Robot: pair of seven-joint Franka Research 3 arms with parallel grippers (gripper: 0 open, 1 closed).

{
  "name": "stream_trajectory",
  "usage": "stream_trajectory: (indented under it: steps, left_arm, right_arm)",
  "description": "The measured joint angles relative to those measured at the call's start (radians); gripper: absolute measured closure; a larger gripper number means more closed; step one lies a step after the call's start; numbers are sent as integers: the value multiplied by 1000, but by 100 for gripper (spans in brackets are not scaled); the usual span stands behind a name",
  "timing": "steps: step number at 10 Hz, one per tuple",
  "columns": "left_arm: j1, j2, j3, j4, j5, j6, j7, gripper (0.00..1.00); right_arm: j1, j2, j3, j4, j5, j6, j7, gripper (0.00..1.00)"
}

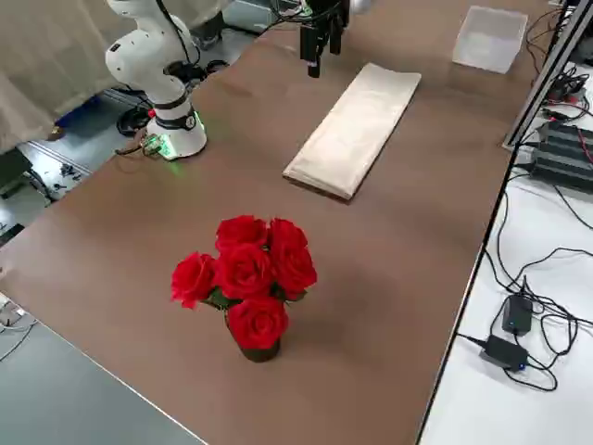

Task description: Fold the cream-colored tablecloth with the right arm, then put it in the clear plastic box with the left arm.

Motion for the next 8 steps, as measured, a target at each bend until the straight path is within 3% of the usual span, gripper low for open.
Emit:
stream_trajectory:
  steps: [4,8]
  left_arm:
    - [-1,0,-3,0,0,4,8,0]
    - [-2,2,-4,0,0,5,15,0]
  right_arm:
    - [0,0,0,-7,0,0,0,0]
    - [1,2,2,-125,36,57,-2,0]
